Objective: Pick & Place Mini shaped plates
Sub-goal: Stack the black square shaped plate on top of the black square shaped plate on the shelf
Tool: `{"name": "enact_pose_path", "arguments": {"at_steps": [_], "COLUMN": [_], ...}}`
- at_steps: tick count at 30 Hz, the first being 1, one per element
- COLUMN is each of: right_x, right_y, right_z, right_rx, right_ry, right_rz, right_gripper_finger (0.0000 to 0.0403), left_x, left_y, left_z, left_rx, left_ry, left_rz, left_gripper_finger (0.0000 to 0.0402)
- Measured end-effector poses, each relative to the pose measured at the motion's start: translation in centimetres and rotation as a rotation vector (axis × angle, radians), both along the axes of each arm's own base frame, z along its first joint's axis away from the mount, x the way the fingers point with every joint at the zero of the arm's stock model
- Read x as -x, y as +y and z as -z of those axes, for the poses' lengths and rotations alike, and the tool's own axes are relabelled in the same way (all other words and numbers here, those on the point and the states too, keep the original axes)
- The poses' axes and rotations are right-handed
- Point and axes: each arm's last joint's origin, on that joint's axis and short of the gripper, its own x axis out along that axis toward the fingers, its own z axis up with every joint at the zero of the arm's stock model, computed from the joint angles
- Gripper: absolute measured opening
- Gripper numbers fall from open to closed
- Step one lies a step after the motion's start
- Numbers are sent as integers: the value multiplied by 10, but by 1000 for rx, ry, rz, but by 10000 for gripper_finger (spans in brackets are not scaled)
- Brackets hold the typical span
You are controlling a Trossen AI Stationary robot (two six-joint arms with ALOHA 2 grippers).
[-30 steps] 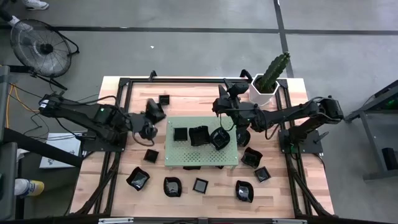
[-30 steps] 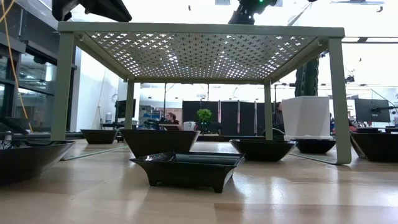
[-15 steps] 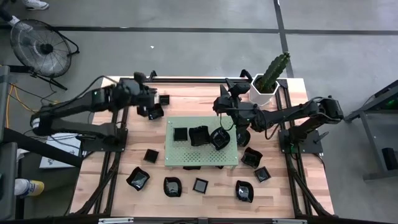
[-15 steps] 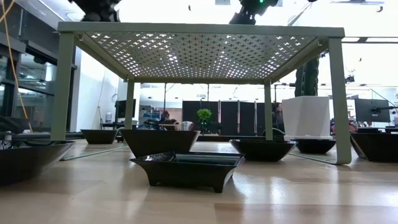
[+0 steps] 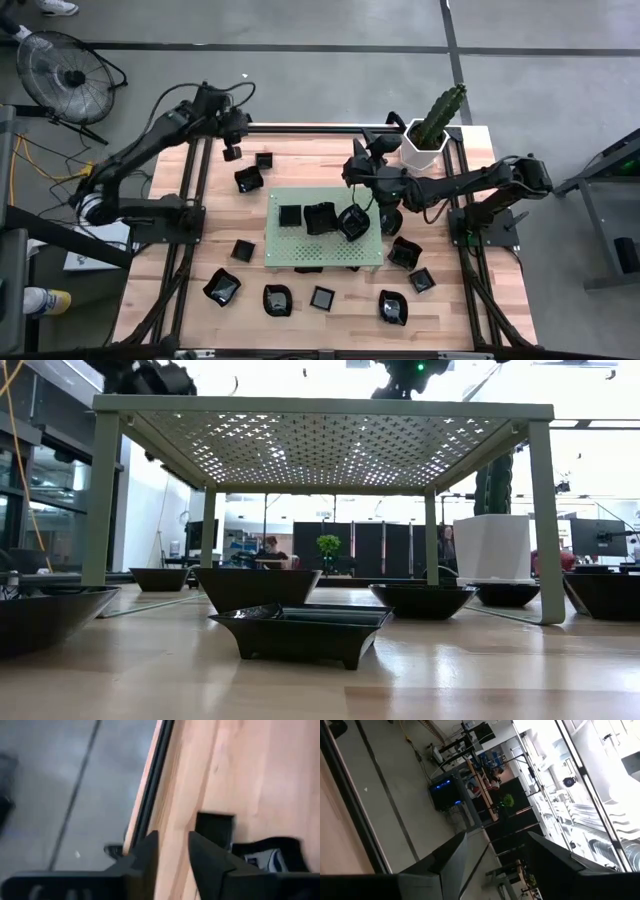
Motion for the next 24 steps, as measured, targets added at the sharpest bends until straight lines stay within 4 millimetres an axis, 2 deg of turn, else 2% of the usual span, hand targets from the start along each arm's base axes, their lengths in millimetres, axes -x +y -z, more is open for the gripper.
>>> {"name": "enact_pose_path", "arguments": {"at_steps": [4,8,15,24], "right_x": [0,0,0,0], "right_y": [0,0,1,1], "right_z": [3,4,4,4], "right_rx": [-11,-17,-15,-16], "right_ry": [1,2,7,6], "right_rz": [-1,-1,0,-4], "right_gripper_finger": [197,197,197,197], "left_x": [2,3,-3,-11], "left_y": [26,47,69,82], "left_z": [21,43,75,93], "left_rx": [79,170,265,309], "left_ry": [31,47,48,68], "left_rz": [-66,-73,-37,-33], "left_gripper_finger": [164,190,193,193]}}
